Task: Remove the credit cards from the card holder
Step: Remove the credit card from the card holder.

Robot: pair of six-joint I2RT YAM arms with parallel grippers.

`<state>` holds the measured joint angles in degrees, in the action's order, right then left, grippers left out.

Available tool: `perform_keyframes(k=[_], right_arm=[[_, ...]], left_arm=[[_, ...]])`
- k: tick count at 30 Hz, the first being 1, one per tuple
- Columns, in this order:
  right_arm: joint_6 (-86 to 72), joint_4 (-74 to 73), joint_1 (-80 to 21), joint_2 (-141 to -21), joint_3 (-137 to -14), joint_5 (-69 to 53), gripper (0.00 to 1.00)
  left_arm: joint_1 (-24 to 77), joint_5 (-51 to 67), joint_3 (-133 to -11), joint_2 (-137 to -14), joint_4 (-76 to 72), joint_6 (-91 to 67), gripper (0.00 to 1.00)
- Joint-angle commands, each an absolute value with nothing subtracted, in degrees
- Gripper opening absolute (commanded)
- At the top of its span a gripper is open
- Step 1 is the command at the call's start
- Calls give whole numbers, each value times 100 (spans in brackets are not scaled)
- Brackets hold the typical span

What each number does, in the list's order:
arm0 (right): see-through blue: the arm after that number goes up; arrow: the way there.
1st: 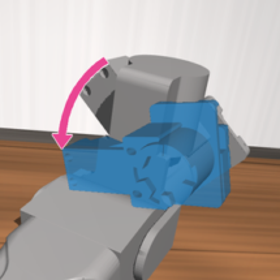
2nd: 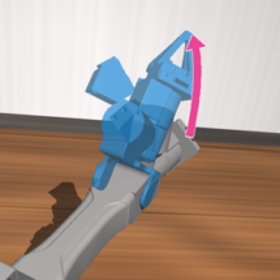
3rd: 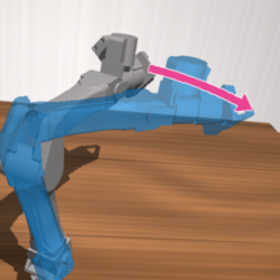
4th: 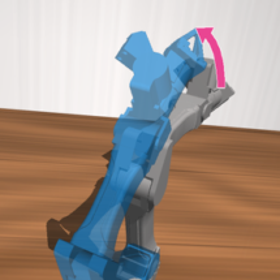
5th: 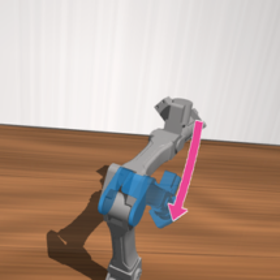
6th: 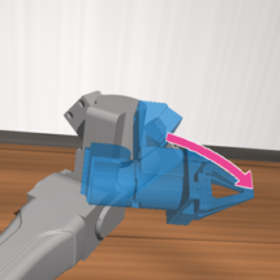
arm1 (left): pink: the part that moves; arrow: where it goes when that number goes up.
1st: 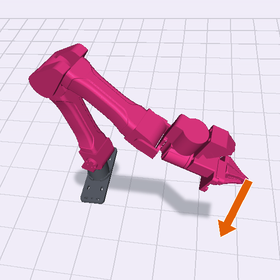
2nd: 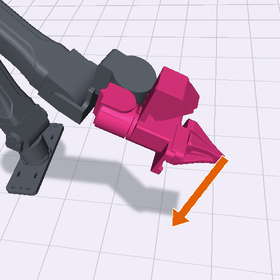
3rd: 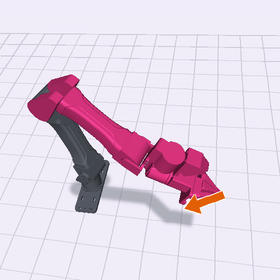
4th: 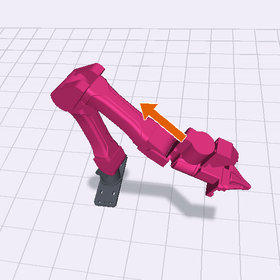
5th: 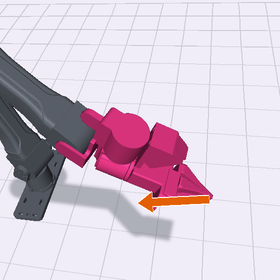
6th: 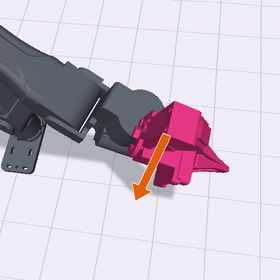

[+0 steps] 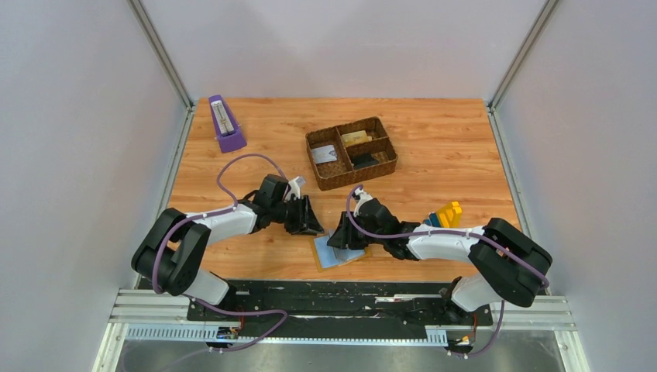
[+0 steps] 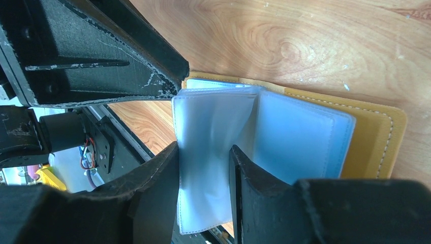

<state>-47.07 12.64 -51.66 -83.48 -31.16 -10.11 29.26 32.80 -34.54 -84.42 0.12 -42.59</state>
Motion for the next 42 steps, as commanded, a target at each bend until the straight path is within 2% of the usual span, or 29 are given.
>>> perform_keyframes(k=[1,22,42], right_arm=[[-4668,1337,-5146,-8238,-3051,-1052,39],[-4641,1250,-5140,-8232,-3119,-1017,39],[-4641,1215,-5143,-8235,-3146,-995,39]], left_arm=[[2908,3435,-3520,-8288,-342,-4390,45],[2909,3643,-3517,-8332,-612,-4551,46],[2935,3628,-3416,-8507,-695,-4647,39]])
